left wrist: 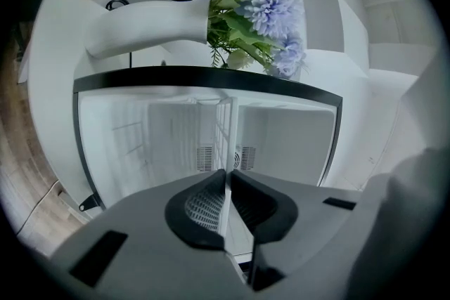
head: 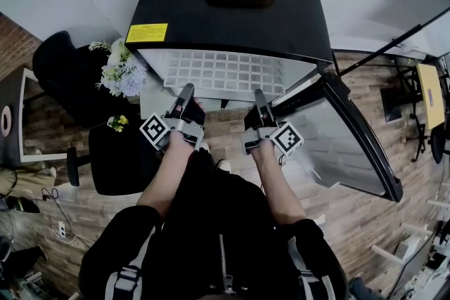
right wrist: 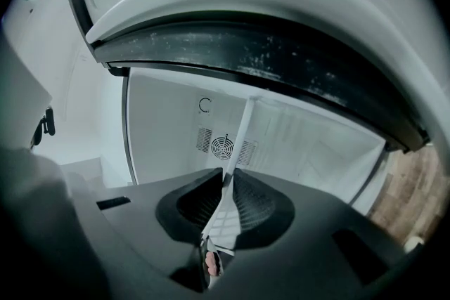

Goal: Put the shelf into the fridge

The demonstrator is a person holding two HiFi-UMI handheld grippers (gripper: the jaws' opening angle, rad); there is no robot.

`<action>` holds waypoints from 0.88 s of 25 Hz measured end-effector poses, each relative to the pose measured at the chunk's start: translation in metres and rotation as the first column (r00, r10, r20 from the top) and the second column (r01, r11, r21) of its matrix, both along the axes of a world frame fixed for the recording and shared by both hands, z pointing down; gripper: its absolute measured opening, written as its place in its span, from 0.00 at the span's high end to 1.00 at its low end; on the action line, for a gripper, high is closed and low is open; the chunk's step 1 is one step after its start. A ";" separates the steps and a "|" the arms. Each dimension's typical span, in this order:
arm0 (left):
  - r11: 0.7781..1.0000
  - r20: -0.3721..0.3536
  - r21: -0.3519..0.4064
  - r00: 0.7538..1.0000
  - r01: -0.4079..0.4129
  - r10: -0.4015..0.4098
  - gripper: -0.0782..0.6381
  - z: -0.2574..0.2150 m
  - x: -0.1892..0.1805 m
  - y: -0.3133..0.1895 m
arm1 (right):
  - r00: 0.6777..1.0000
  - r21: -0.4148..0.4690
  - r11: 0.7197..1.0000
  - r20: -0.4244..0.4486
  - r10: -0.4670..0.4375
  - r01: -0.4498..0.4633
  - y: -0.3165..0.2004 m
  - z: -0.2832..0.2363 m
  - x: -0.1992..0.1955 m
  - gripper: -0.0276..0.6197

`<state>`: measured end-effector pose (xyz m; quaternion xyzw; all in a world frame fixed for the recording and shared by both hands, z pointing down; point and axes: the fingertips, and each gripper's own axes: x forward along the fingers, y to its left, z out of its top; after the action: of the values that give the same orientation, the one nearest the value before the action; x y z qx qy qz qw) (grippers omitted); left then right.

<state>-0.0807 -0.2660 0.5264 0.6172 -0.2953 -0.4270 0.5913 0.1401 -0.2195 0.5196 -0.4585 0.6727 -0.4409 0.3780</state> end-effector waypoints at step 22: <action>1.000 -0.006 0.005 1.000 0.004 -0.004 0.84 0.001 0.006 -0.030 | 0.999 -0.014 1.000 -0.026 0.025 -0.026 -0.030 0.004 0.008 0.89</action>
<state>-0.0743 -0.2965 0.5273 0.6166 -0.2938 -0.4309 0.5898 0.1479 -0.2495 0.5236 -0.4755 0.6684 -0.4350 0.3715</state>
